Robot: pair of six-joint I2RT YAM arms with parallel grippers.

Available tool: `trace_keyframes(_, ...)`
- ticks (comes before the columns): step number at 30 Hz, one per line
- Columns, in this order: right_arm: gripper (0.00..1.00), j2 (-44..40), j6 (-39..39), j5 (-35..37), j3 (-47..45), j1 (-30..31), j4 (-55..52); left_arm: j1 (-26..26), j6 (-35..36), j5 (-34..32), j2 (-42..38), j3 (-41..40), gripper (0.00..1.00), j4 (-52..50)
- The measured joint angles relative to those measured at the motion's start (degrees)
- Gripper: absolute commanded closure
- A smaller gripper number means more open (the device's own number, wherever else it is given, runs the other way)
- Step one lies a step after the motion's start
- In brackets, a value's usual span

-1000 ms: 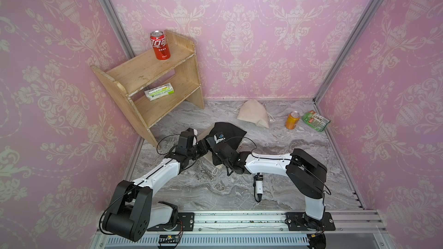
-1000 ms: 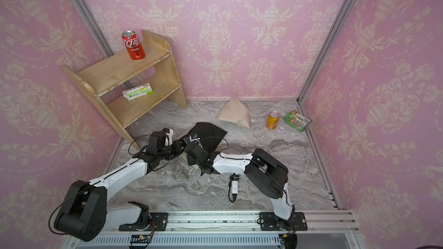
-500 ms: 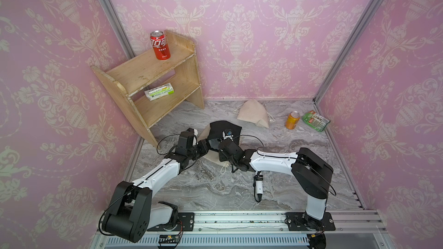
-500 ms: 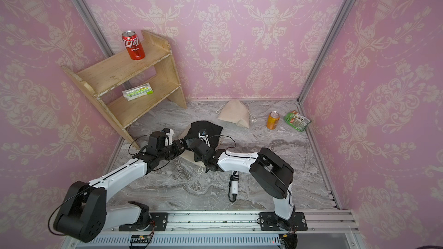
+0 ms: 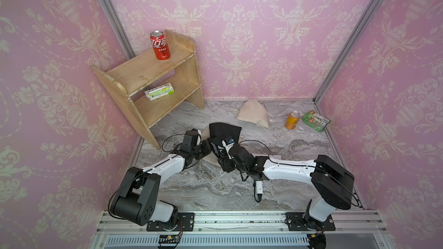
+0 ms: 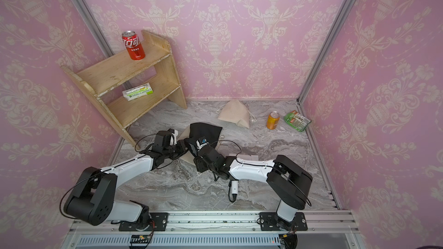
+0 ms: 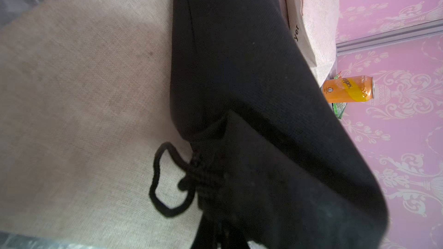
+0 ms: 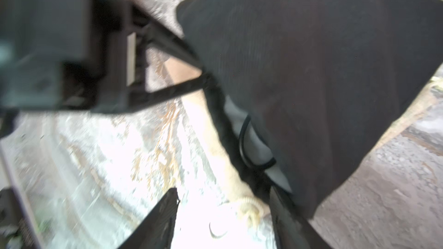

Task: Pack away hair dryers
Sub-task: Adjust the hair dryer in the drawstring bag.

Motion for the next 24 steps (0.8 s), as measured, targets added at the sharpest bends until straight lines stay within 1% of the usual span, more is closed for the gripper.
trace_keyframes(1, 0.36, -1.2, -0.7, -0.7, -0.7, 0.0, 0.0, 0.0, 0.0, 0.0, 0.4, 0.4, 0.96, 0.1)
trace_keyframes(3, 0.36, -3.7, -1.6, -1.5, -1.8, 0.0, 0.0, 0.0, 0.1, 0.0, 0.5, 0.7, 0.81, 0.1)
trace_keyframes(5, 0.35, -6.0, -2.4, -1.9, -2.8, -0.1, 0.0, 0.0, 0.3, -0.1, 0.4, 0.7, 0.7, -0.3)
trace_keyframes(7, 0.33, -8.4, -2.9, -2.4, -4.0, -0.4, 0.5, 0.0, 0.6, -0.8, -0.5, 0.7, 0.51, -2.0)
trace_keyframes(8, 0.32, -9.3, -3.1, -2.6, -4.5, -0.7, 0.7, 0.0, 1.0, -1.2, -1.4, 0.5, 0.44, -2.9)
trace_keyframes(9, 0.32, -10.2, -3.3, -2.7, -5.1, -1.0, 1.0, 0.0, 1.3, -1.7, -2.8, 0.3, 0.39, -4.2)
trace_keyframes(12, 0.31, -12.3, -3.7, -2.7, -7.1, -2.3, 1.8, 0.0, 2.0, -3.3, -7.8, -0.3, 0.29, -8.4)
trace_keyframes(18, 0.29, -15.5, -3.6, -2.4, -11.4, -5.6, 3.3, 0.9, 2.4, -5.7, -16.0, -1.0, 0.25, -17.5)
trace_keyframes(24, 0.29, -18.0, -2.2, -1.2, -14.0, -9.8, 4.5, 4.2, 2.4, -6.0, -19.5, -1.4, 0.24, -25.4)
